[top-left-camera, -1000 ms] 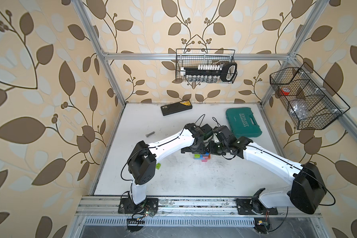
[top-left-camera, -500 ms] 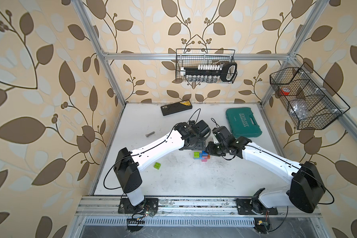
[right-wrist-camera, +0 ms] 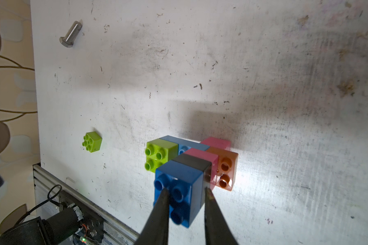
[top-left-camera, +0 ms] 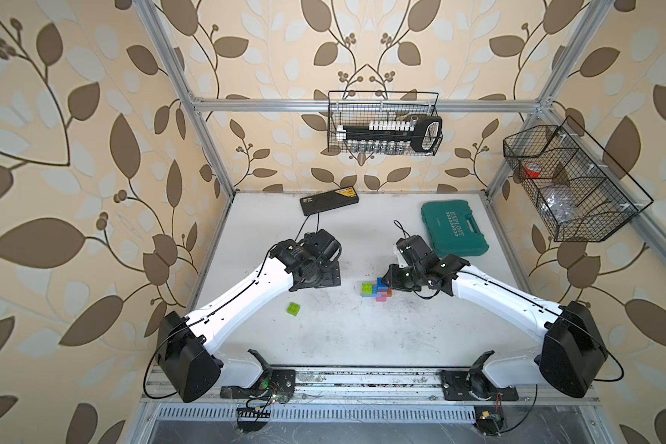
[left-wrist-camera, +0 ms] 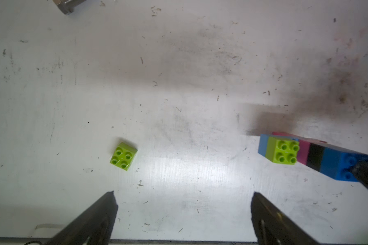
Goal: Assemble the number 4 with lego
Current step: Pick up the lego brick from the center of the board.
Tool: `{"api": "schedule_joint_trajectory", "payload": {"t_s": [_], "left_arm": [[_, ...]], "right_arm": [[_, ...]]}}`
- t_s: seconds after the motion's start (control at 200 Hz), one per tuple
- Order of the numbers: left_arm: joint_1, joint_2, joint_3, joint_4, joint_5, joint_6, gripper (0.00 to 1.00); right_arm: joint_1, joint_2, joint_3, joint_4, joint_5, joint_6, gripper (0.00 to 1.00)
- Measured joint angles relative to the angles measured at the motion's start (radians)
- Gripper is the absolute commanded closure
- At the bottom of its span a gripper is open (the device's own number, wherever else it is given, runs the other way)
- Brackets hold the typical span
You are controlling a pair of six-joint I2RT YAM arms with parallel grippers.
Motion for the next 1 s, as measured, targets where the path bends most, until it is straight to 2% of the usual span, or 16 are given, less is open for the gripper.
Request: {"api": "schedule_joint_trajectory", "payload": {"t_s": [0.055, 0.13, 0.26, 0.305, 0.37, 0.565, 0.71, 1.0], "left_arm": [[0.025, -0.004, -0.034, -0.006, 0.000, 0.020, 0.01], [0.053, 0.000, -0.074, -0.016, 0.000, 0.048, 0.06], [0.068, 0.021, -0.126, -0.026, 0.000, 0.094, 0.08], [0.079, 0.030, -0.147, -0.024, 0.001, 0.103, 0.08], [0.096, 0.042, -0.183, -0.007, 0.013, 0.123, 0.01], [0.193, 0.073, -0.290, 0.084, 0.108, 0.179, 0.01], [0.229, 0.114, -0.306, 0.147, 0.161, 0.210, 0.04], [0.236, 0.213, -0.307, 0.227, 0.214, 0.238, 0.09]], "right_arm": [[0.000, -0.001, 0.000, 0.000, 0.000, 0.000, 0.76], [0.000, -0.001, -0.001, 0.000, 0.000, 0.000, 0.76], [0.000, -0.004, -0.003, 0.000, 0.000, 0.000, 0.76], [-0.001, -0.005, -0.005, 0.002, -0.001, 0.000, 0.76], [-0.001, -0.007, -0.009, 0.005, -0.001, 0.000, 0.76], [-0.006, -0.016, -0.018, 0.005, -0.001, 0.000, 0.76], [-0.008, -0.025, -0.026, 0.007, -0.002, 0.000, 0.76], [-0.012, -0.032, -0.032, 0.008, -0.005, 0.000, 0.76]]}}
